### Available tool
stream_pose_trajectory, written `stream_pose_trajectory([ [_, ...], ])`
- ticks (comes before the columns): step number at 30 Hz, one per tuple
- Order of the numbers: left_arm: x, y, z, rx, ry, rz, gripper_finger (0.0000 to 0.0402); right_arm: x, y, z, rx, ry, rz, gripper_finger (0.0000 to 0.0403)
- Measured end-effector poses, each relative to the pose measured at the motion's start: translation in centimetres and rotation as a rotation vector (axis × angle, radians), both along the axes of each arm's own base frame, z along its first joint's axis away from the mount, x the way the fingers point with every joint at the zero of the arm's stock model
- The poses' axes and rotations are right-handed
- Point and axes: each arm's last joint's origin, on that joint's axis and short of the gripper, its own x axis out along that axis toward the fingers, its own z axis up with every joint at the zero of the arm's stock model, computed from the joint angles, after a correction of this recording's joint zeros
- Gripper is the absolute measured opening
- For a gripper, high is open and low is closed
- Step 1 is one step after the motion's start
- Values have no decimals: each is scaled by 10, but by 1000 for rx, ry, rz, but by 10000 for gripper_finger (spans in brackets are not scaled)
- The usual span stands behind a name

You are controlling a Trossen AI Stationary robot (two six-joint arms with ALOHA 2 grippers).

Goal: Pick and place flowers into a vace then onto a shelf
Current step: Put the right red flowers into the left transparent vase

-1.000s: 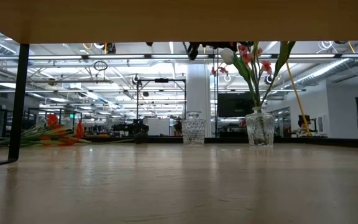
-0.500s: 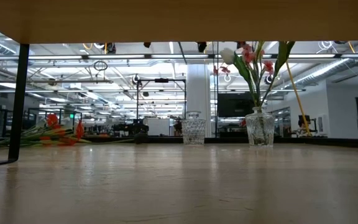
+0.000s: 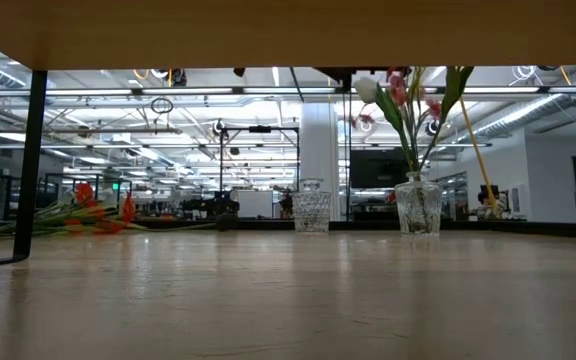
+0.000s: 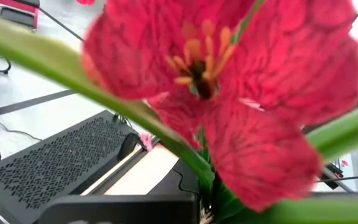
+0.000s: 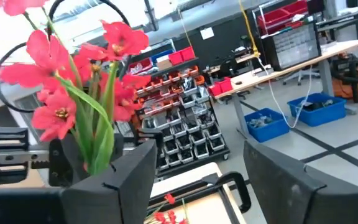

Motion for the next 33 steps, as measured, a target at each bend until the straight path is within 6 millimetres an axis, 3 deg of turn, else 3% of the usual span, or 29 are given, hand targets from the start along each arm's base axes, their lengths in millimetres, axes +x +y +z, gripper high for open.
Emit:
stream_pose_trajectory([
  [7,0,1,0,112,40,0,12,-20,-15,-1,-3,12,-55,234],
  [13,0,0,0,138,52,-7,10,-52,-31,4,-20,-3,-155,233],
  [19,14,7,-19,184,110,-34,13,-77,-44,4,46,-11,-211,233],
  [25,33,16,-46,183,143,-94,9,-83,-45,4,82,-6,-160,231],
  [33,50,25,-66,169,116,-65,9,-83,-44,2,99,12,-130,229],
])
